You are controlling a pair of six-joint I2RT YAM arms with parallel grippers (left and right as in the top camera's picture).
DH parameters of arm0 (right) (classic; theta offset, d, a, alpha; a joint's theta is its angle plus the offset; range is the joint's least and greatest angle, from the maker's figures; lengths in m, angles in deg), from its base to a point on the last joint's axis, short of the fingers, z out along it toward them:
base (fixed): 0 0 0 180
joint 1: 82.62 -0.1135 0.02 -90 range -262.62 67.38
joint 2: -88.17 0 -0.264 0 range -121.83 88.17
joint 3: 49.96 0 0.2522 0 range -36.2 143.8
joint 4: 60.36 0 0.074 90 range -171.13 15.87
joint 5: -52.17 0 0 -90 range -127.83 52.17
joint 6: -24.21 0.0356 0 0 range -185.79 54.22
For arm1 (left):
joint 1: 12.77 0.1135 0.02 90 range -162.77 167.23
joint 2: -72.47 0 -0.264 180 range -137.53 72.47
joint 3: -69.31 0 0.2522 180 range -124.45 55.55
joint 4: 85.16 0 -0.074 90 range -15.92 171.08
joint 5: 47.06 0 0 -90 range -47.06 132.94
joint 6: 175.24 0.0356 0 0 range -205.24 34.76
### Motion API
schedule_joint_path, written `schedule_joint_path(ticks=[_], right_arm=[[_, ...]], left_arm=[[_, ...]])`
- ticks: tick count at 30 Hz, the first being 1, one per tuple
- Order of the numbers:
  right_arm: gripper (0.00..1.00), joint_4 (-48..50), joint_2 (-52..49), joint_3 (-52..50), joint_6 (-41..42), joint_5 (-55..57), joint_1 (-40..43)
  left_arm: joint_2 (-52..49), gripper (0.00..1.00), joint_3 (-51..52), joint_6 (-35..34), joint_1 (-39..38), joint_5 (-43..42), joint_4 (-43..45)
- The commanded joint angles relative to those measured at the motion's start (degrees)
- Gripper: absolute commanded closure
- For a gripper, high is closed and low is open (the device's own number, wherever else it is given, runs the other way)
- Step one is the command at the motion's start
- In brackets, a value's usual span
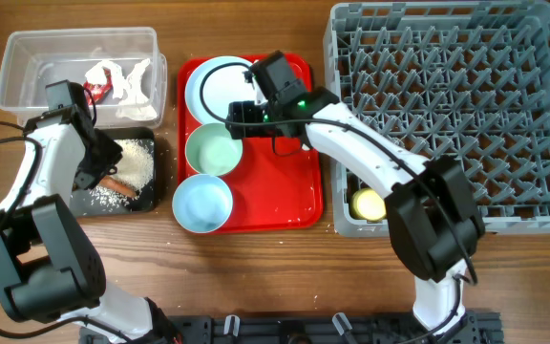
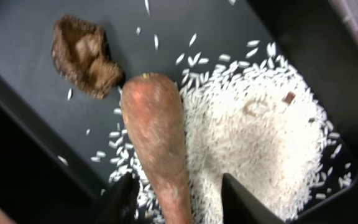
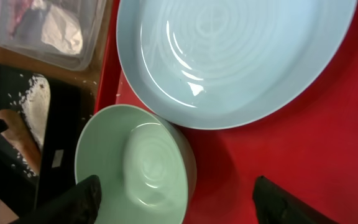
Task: Sort waste into correct bins and load items into the dishwasher rack
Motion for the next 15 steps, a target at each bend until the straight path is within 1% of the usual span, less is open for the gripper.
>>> schedule_joint_path(ticks=[1, 3, 5, 7, 9, 10, 11, 12, 13, 15], right_arm=[[0.3, 0.3, -2.2, 0.5, 0.3, -0.7, -0.9], [0.35, 0.3, -3.0, 0.5, 1.1, -0.7, -1.6], [0.44, 0.2, -3.8, 0.5, 1.7, -0.7, -2.2], [0.53, -0.3, -5.0, 0.5, 1.8, -0.7, -2.8], [0.58, -0.5, -6.0, 0.2, 3.0, -0.7, -2.9], [0.64, -0.7, -6.3, 0.1, 3.7, -0.7, -2.9], [0.69, -0.7, -6.4, 0.1, 3.9, -0.7, -2.9], [0.72, -0.7, -6.4, 0.1, 4.3, -0.6, -2.9], [0.79, -0.7, -6.4, 0.1, 4.7, -0.4, -2.9], [0.89, -0.7, -6.4, 0.1, 4.7, -0.2, -2.9]], left_arm=[[2.6, 0.53, -5.2, 0.3, 0.1, -0.5, -2.6], [4.9, 0.51, -8.5, 0.3, 0.1, -0.5, -4.8], [7.9, 0.47, -11.2, 0.3, 0.1, -0.5, -6.4], [11.2, 0.41, -11.9, 0.3, 0.1, -1.9, -6.9], [13.9, 0.36, -11.9, 0.3, 0.1, -2.7, -7.1], [15.1, 0.33, -11.9, 0.3, 0.1, -2.6, -7.3], [17.1, 0.26, -11.9, 0.3, 0.1, -2.6, -7.6], [17.9, 0.18, -11.9, 0.3, 0.1, -2.6, -7.6], [18.5, 0.0, -11.9, 0.2, 0.1, -2.7, -7.7], [18.8, 0.0, -11.9, 0.3, 0.1, -2.6, -7.6]])
